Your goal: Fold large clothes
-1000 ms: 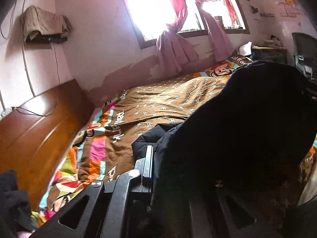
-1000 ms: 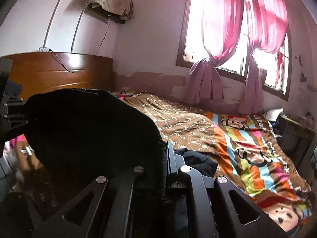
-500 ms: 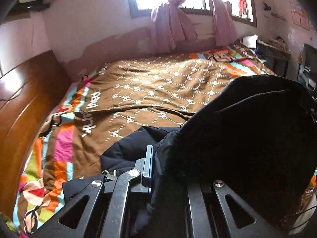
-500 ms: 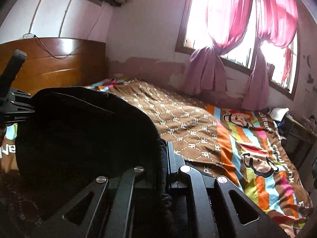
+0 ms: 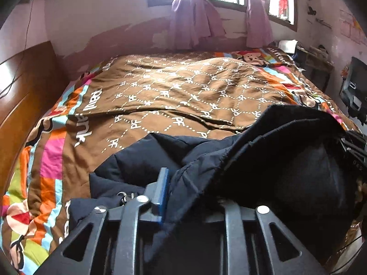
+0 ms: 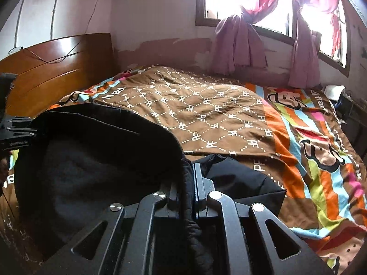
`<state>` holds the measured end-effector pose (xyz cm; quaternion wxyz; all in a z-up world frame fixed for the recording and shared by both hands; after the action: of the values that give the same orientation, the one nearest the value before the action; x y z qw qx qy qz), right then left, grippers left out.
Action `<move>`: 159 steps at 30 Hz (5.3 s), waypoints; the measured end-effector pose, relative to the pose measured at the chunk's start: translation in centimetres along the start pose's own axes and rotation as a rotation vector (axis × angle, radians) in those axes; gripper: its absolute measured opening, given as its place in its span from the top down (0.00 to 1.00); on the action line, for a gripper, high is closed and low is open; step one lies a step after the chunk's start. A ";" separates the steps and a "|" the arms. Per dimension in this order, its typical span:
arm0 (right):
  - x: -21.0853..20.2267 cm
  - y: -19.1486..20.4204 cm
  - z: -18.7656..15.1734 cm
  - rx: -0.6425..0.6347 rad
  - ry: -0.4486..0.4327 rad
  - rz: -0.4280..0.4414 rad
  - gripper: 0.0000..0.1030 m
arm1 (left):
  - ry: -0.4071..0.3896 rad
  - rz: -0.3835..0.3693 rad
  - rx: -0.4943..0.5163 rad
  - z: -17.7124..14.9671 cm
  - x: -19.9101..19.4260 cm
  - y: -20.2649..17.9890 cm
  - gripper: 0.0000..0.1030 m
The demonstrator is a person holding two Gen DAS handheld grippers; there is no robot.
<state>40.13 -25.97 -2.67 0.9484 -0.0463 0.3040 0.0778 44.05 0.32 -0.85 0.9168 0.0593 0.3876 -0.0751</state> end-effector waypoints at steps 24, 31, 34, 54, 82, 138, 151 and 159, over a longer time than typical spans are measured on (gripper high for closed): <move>-9.1 0.2 -4.2 0.117 -0.008 0.147 0.06 | -0.104 -0.084 -0.092 -8.8 -8.7 1.6 0.08; -8.8 3.4 -11.8 0.109 0.131 0.136 0.06 | -0.052 -0.170 -0.035 -12.2 -7.5 -0.6 0.08; -7.8 4.1 -12.9 0.110 0.152 0.142 0.06 | -0.033 -0.181 -0.001 -12.3 -6.6 -1.5 0.08; 2.4 2.3 -5.4 0.066 0.105 0.017 0.06 | -0.009 -0.096 -0.031 -4.9 1.4 -1.8 0.00; 13.4 -0.1 -2.6 0.106 0.213 0.113 0.01 | 0.039 -0.179 -0.297 -3.5 9.2 2.4 0.00; 5.2 -3.2 -7.8 0.222 0.085 0.126 0.01 | -0.038 -0.095 -0.234 -6.3 3.1 7.1 0.00; 1.1 -11.7 -14.3 0.422 0.021 -0.029 0.01 | 0.118 -0.222 -0.480 -10.9 7.1 12.8 0.00; 6.8 -14.8 -16.5 0.637 0.179 0.364 0.01 | 0.182 -0.289 -0.518 -11.0 8.9 13.3 0.00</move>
<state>38.84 -41.99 -19.40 0.8556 0.2989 0.3980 0.1422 44.86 14.37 -14.19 0.8428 -0.2254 0.4790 -0.0978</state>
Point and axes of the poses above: each gripper's, at about its wrist camera, not at the fingertips, and x roughly the way its jaws point, y to its left, z to its top, the point moved 3 cm from there along x, roughly the way its jaws point, and after that the axes turned 1 degree about z, right-handed, at the moved point
